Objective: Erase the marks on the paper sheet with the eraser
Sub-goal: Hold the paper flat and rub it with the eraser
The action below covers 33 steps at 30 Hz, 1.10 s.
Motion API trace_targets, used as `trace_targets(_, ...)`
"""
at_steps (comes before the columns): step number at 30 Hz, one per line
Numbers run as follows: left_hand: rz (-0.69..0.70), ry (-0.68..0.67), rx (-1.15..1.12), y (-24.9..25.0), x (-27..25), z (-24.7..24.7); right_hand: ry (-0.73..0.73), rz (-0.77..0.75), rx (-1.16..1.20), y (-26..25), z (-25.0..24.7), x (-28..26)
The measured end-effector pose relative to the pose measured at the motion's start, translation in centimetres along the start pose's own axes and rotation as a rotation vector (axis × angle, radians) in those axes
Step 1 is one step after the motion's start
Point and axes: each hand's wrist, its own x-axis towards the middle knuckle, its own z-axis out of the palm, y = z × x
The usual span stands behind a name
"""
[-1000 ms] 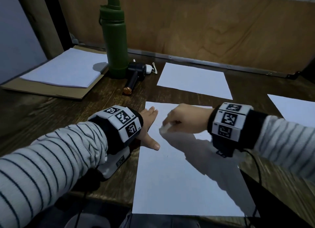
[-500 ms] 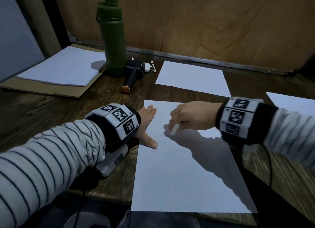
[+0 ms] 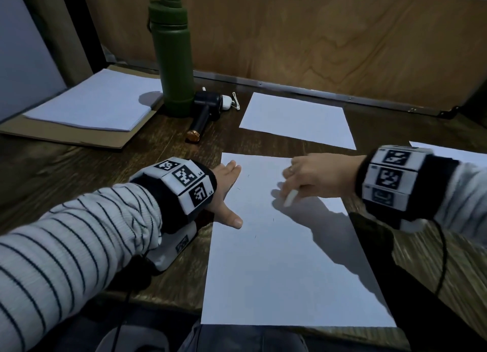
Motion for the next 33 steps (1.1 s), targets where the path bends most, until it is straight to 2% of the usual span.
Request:
trace_targets(2,-0.005,-0.007,0.007,0.0,0.0,0.0,-0.04,0.024,-0.002,0.1,-0.4,-0.3)
trace_targets(7,0.039,0.027,-0.01,0.3,-0.3,-0.1,0.179,-0.078,0.132,-2.5,-1.9,4.1)
trace_targets(9,0.066,0.04,-0.017,0.2,-0.3,-0.3,0.206,-0.102,0.192,-3.0,-1.4,4.8)
trace_targets(15,0.006,0.003,-0.007,0.0,0.1,0.3,0.027,0.007,0.235,0.5,1.1,-0.8)
trace_targets(17,0.006,0.01,-0.005,0.0,0.0,0.3,0.0,0.034,0.254,0.9,1.0,-0.9)
trace_targets(22,0.011,0.025,-0.013,0.1,-0.1,0.3,0.248,-0.043,0.264,-1.6,-0.9,3.2)
trace_targets(24,0.027,0.04,-0.038,0.0,0.0,0.4,0.272,-0.067,0.291,-2.5,-1.0,4.1)
trace_targets(26,0.018,0.029,-0.025,-0.1,0.1,0.4,0.239,-0.073,0.248,-2.3,-0.5,3.5)
trace_targets(29,-0.006,-0.001,-0.007,-0.1,0.2,0.3,0.088,-0.012,0.138,-0.8,0.1,1.0)
trace_targets(31,-0.006,-0.014,0.003,-0.1,0.3,0.2,0.014,0.029,0.153,-0.3,0.2,0.1)
trace_targets(33,-0.012,-0.019,0.004,0.0,0.2,0.1,0.002,0.021,0.193,-0.6,-0.3,0.5)
